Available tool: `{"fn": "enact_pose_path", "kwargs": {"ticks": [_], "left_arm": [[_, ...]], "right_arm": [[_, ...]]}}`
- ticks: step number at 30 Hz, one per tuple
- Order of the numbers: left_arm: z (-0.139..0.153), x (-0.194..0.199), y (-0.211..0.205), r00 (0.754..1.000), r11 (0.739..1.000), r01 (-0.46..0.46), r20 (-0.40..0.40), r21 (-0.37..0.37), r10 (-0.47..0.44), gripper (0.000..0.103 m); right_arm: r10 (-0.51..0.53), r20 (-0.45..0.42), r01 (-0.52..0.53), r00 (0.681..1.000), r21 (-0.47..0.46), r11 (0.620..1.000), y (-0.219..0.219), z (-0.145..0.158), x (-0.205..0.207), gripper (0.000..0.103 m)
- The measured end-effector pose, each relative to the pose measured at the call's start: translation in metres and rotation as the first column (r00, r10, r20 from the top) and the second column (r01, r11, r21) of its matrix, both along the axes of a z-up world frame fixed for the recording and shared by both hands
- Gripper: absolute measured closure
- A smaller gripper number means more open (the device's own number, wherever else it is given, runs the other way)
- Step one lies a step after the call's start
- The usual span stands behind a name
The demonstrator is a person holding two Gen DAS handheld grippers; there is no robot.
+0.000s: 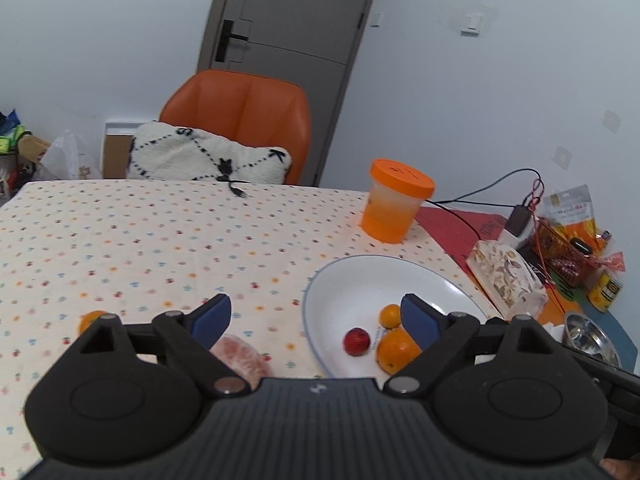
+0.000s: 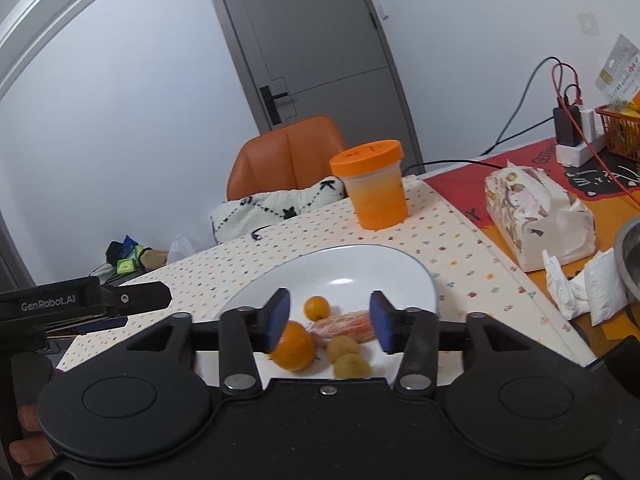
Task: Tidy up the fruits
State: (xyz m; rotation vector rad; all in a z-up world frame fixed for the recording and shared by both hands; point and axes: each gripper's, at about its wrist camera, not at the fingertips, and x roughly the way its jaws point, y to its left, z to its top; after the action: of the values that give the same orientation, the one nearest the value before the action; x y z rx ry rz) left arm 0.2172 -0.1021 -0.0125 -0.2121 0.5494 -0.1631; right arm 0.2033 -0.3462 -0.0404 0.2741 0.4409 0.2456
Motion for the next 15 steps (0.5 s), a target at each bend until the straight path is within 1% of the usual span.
{"fn": "enact_pose_path", "kwargs": {"ticks": [2,4,9,12,14,15], "left_arm": [[0.002,-0.004,0.005,1.000,1.000,-0.012,0.005,0.004,0.012,0.012],[0.004,-0.008,0.009,1.000,1.000,-0.025,0.012,0.010,0.025,0.012],[0.010,-0.021,0.020,0.998,0.998,-0.055,0.035,0.012,0.055,0.008],[0.013,-0.029,0.028,0.997,0.998,-0.068,0.038,0.002,0.068,0.007],[0.016,-0.034,0.031,0.996,0.997,-0.080,0.042,0.008,0.079,0.007],[0.017,-0.037,0.034,0.995,0.996,-0.085,0.048,0.011,0.084,0.006]], "right_arm": [[0.010,0.006,-0.010,1.000,0.001,1.000,0.004,0.002,-0.003,0.049],[0.018,0.015,-0.018,1.000,0.001,1.000,0.008,0.005,-0.006,0.042],[0.049,0.032,-0.049,0.998,0.006,0.999,0.016,0.012,-0.014,0.038],[0.062,0.033,-0.063,0.998,0.014,0.998,0.020,0.014,-0.018,0.032],[0.071,0.039,-0.071,0.997,0.010,0.997,0.025,0.016,-0.022,0.030],[0.078,0.043,-0.078,0.996,0.008,0.997,0.027,0.018,-0.023,0.027]]}}
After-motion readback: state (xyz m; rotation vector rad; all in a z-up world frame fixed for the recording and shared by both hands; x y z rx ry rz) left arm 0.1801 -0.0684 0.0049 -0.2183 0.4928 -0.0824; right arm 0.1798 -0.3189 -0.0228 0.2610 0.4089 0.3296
